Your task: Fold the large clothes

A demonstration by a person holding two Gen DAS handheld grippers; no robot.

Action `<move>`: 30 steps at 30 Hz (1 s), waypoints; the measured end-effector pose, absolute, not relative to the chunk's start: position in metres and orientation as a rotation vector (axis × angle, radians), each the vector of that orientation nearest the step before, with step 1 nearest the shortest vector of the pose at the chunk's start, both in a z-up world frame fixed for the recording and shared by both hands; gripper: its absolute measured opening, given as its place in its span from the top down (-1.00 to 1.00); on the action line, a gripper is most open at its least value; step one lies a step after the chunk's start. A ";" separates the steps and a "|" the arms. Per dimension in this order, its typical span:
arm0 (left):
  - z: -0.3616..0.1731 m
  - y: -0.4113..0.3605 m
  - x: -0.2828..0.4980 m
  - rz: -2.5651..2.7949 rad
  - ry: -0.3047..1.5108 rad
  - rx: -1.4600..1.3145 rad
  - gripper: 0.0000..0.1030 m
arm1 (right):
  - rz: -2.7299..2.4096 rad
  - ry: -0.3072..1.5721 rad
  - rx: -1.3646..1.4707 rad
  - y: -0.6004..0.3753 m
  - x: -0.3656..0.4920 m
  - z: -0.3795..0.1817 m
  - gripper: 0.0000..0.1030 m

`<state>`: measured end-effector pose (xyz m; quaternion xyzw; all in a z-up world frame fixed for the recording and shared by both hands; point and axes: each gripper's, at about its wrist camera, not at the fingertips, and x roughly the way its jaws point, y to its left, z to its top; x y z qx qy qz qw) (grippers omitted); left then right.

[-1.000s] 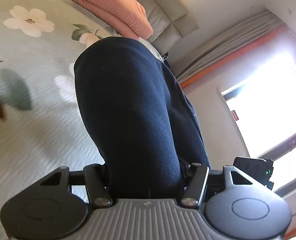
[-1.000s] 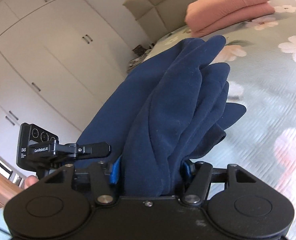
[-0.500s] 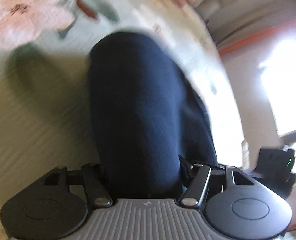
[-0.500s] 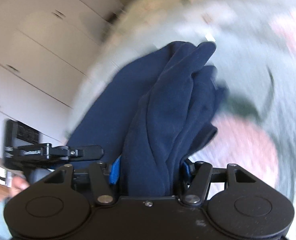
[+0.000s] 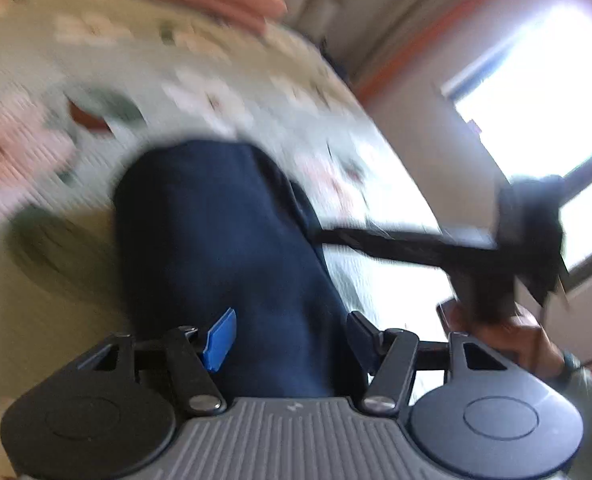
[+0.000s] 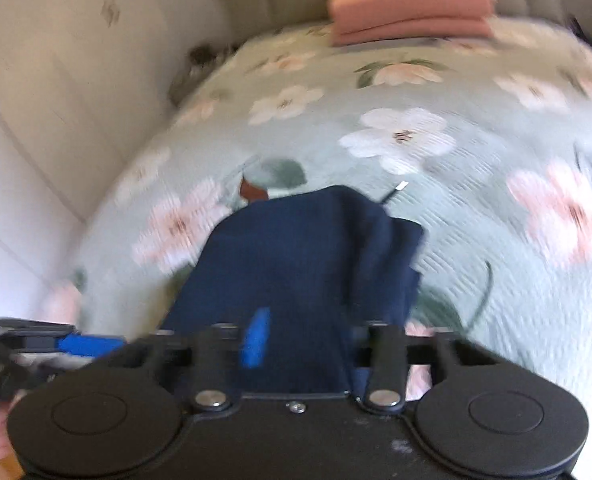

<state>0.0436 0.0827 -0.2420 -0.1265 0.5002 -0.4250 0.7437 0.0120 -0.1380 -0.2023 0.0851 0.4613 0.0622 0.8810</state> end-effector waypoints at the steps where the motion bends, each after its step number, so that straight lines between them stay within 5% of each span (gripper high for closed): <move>1: -0.253 0.077 0.040 -0.944 1.136 -0.274 -0.15 | 0.116 0.982 0.122 -0.130 0.018 -0.218 0.76; 5: -0.275 0.076 0.021 -0.902 1.168 -0.285 0.10 | 0.055 1.048 0.009 -0.133 0.006 -0.266 1.00; 14: -0.263 0.088 -0.008 -0.830 1.206 -0.365 0.12 | -0.028 1.049 0.218 -0.156 -0.028 -0.240 1.00; 22: -0.268 0.099 -0.028 -0.760 1.325 -0.392 0.12 | -0.029 1.316 0.221 -0.146 -0.074 -0.256 0.95; 30: -0.198 0.102 -0.063 -0.717 1.279 -0.204 0.10 | -0.032 1.269 0.217 -0.157 -0.121 -0.190 0.72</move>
